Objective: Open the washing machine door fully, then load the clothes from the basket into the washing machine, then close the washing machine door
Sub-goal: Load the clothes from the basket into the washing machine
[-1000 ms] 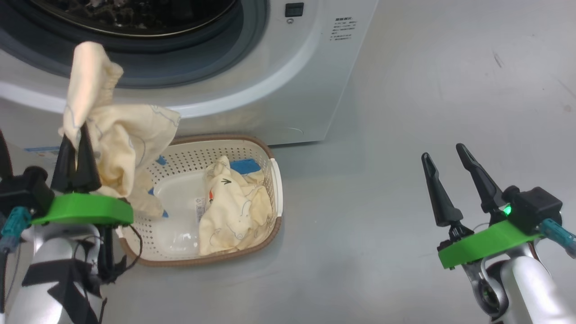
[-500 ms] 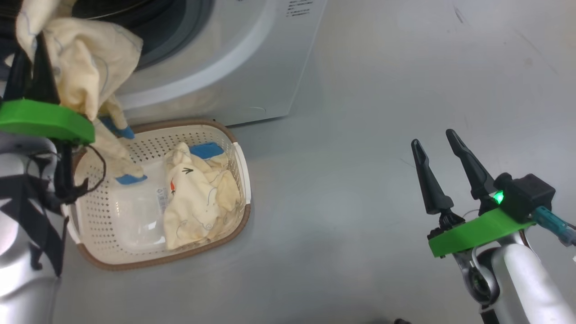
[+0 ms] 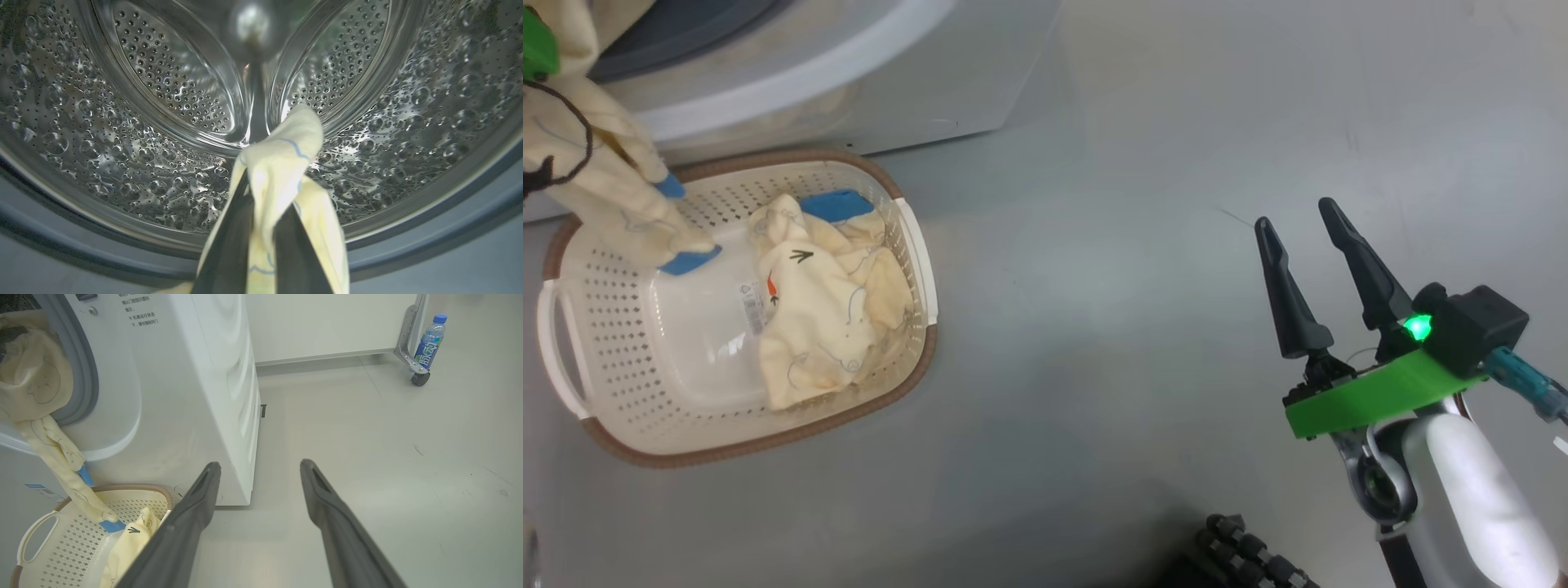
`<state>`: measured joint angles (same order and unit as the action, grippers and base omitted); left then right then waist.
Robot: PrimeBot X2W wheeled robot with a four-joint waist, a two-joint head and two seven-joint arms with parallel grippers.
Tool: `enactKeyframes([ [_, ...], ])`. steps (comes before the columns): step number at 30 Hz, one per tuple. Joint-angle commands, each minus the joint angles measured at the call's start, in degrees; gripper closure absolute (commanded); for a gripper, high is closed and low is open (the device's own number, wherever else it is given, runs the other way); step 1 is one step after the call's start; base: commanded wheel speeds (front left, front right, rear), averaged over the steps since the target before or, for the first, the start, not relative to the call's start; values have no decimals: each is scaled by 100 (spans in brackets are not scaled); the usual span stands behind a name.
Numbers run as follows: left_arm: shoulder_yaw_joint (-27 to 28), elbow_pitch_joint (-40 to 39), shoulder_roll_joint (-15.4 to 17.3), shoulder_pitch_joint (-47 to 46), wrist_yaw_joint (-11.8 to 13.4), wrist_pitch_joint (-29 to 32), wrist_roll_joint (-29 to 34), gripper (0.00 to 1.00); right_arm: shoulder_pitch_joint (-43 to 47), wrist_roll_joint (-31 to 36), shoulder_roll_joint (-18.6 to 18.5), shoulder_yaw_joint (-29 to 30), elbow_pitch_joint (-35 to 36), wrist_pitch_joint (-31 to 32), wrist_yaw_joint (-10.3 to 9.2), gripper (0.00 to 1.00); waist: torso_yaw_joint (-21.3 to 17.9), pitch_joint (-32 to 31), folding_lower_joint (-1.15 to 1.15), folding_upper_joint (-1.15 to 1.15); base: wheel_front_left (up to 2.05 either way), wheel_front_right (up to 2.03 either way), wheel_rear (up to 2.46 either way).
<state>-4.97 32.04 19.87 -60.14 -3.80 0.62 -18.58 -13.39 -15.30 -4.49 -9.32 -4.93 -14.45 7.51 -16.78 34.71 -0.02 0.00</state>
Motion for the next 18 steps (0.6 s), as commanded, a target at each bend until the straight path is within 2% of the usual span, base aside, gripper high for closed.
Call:
enactKeyframes([
  [1, 119, -77, 354, -243, -24, 41, 67, 100, -25, -60, 2, -108, 165, -55, -2, 0, -73, 254, 2, 0, 0, 0, 0],
  [4, -75, 136, 483, -628, -60, 140, 265, 100, -62, -90, 39, -157, 170, -55, -2, 0, -129, 519, 2, 0, 0, 0, 0],
  [12, -495, 637, 487, -1650, -153, 282, 545, 100, -134, -162, 118, -288, 174, -55, -2, 0, -169, 1038, 2, 0, 0, 0, 0],
  [18, -681, 960, 437, -2324, -164, -52, 710, 100, -233, -207, 148, -439, 143, -55, -2, 0, -193, 1207, 2, 0, 0, 0, 0],
])
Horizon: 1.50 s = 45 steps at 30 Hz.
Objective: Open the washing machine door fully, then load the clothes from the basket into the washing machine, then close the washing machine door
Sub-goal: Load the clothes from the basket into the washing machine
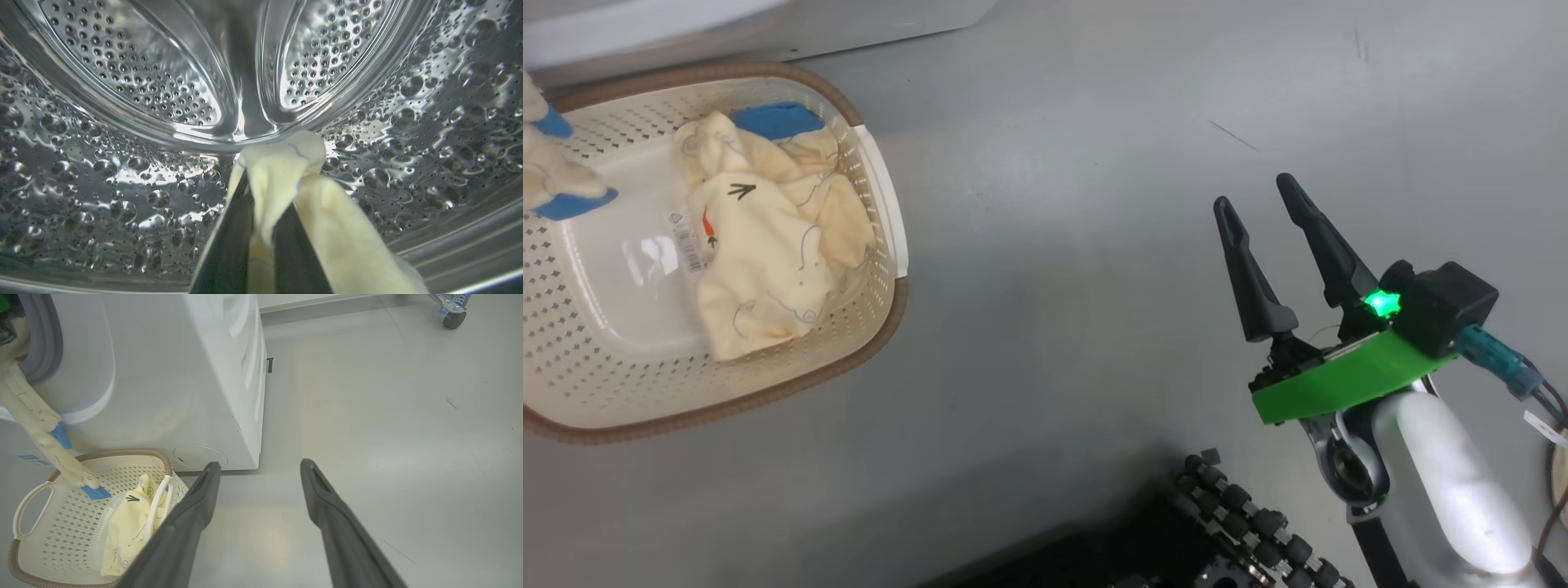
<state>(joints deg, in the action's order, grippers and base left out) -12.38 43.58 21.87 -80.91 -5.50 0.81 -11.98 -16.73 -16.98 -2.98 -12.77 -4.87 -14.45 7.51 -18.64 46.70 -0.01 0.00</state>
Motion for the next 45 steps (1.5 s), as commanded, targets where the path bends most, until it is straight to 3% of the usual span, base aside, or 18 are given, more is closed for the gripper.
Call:
enactKeyframes([
  [1, 27, -165, 233, -340, 14, -217, 95, 100, 89, -53, 0, -117, 132, -55, -2, 0, -10, 16, 1, 0, 0, 0, 0],
  [8, -195, -32, 236, -975, 50, -1353, 401, 100, 8, -122, 8, -237, 122, -55, -2, 0, -65, 77, 1, 0, 0, 0, 0],
  [15, -137, 514, 214, -1088, 12, -1528, 265, 100, -2, -183, 9, -267, 83, -55, -2, 0, -107, 54, 1, 0, 0, 0, 0],
  [16, -125, 619, 183, -1078, 18, -1532, 231, 67, -8, -189, 9, -264, 72, -55, -2, 0, -105, 53, 1, 0, 0, 0, 0],
  [17, -140, 716, 167, -1057, 25, -1535, 230, 18, -13, -196, 9, -256, 63, -55, -2, 0, -98, 45, 1, 0, 0, 0, 0],
  [18, -126, 831, 130, -1013, 47, -1530, 193, 0, -9, -194, 10, -242, 52, -55, -2, 0, -77, 19, 1, 0, 0, 0, 0],
  [30, -89, 1190, -128, -412, 126, -1576, -38, 0, -95, -85, 10, -15, 31, -55, -2, 0, 277, -380, 1, 0, 0, 0, 0],
  [45, 219, 46, -363, 1132, 170, -1580, -295, 0, -92, 32, -42, 262, -34, -55, -2, 0, 708, -1064, 1, 0, 0, 0, 0],
])
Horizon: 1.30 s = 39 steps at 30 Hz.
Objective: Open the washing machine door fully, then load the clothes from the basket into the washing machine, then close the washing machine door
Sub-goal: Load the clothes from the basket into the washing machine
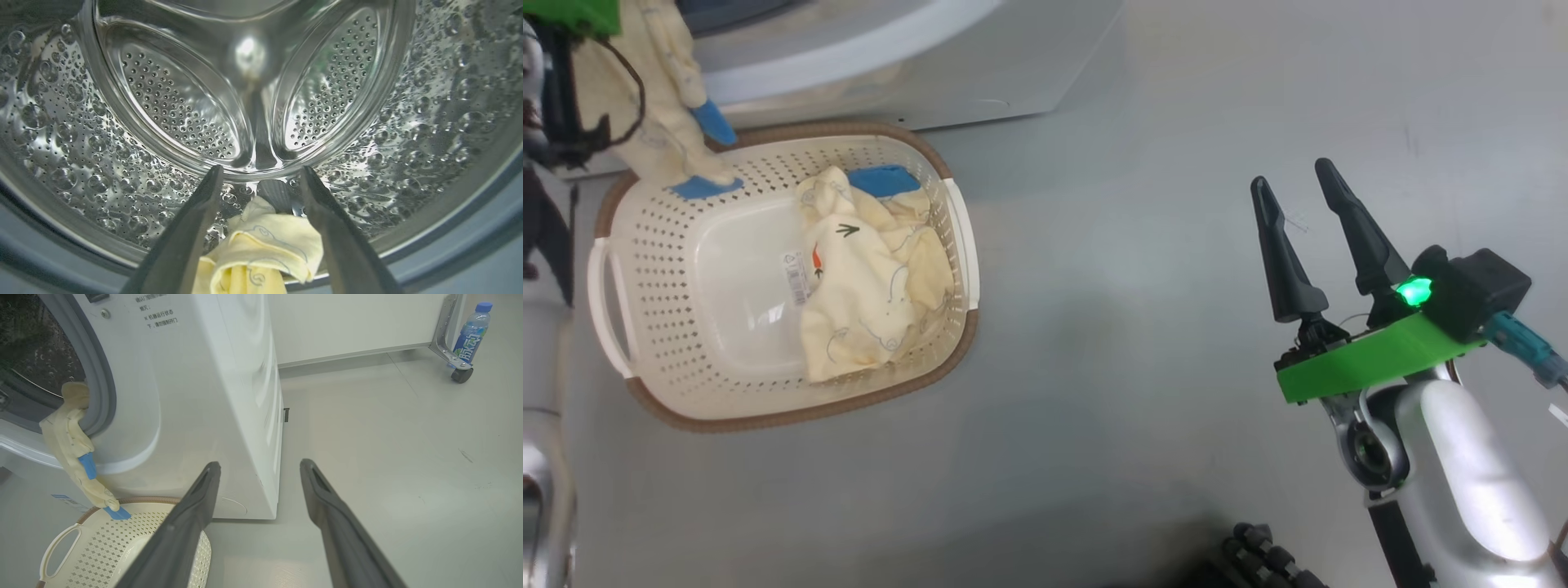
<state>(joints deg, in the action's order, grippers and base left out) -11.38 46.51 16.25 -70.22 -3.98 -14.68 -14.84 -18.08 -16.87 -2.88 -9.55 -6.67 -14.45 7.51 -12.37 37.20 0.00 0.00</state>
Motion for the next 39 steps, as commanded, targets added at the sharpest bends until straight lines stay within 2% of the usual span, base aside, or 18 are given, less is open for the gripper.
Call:
enactKeyframes([
  [1, 95, -327, 203, 207, 31, -31, 32, 0, 51, 23, -58, -42, 146, -55, -2, 0, 110, -167, 0, 0, 0, 0, 0],
  [15, 573, -1766, 100, 2333, 165, -31, -295, 0, 275, 63, -131, 50, 186, -55, -2, 0, 366, -594, 0, 0, 0, 0, 0],
  [28, 920, -3624, -23, 4548, 676, -18, -445, 0, 316, 70, -178, 40, 219, -55, -2, 0, 452, -710, 0, 0, 0, 0, 0],
  [39, 1074, -4690, -121, 5908, 1109, 91, -481, 0, 325, 57, -191, 4, 215, -55, -2, 0, 430, -734, 0, 0, 0, 0, 0],
])
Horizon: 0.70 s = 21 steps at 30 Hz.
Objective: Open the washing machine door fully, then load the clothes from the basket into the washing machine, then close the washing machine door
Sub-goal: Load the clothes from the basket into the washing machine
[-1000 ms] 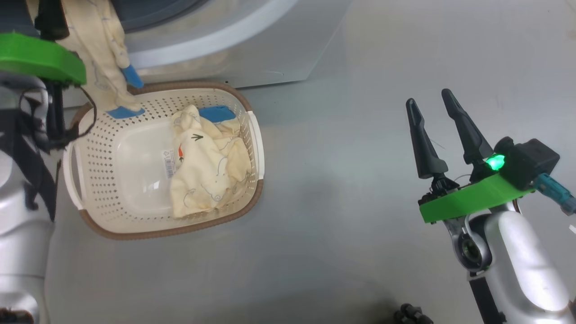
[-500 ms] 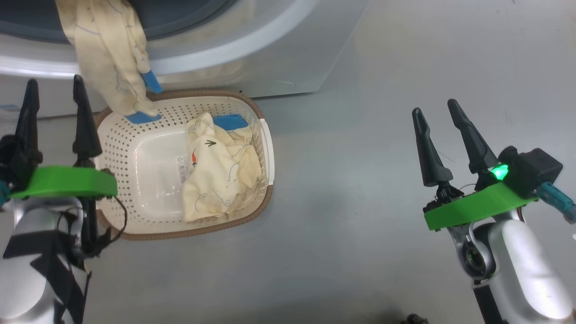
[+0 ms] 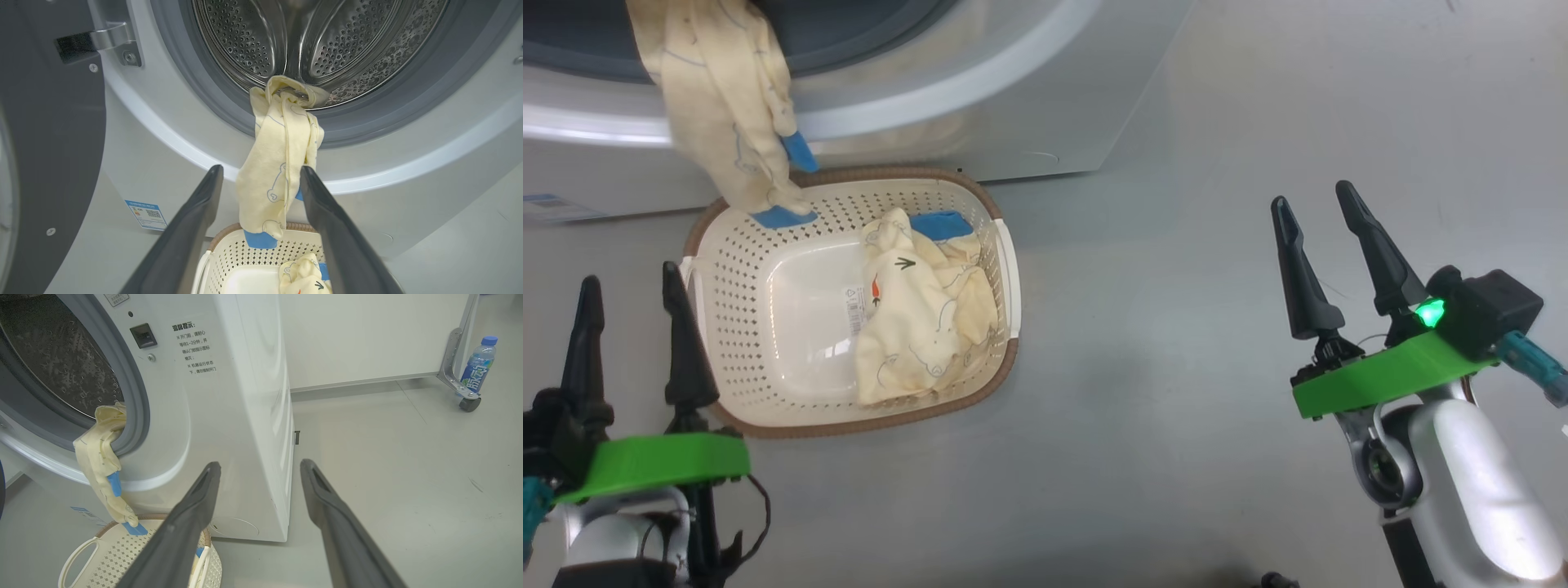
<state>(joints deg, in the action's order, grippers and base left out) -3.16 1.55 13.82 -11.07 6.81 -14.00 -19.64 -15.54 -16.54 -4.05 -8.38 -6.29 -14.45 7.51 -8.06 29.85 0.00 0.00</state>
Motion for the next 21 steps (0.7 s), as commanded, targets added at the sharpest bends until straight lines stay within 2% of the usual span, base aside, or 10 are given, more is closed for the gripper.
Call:
enactKeyframes([
  [1, 265, -266, 103, 78, 46, 20, -23, 0, 70, 23, -74, -111, 176, -55, -2, 0, 0, -1, 0, 0, 0, 0, 0],
  [21, 228, -552, 24, 380, 163, 1, -100, 0, 71, 16, -91, -102, 166, -55, -2, 0, 25, -12, 0, 0, 0, 0, 0],
])
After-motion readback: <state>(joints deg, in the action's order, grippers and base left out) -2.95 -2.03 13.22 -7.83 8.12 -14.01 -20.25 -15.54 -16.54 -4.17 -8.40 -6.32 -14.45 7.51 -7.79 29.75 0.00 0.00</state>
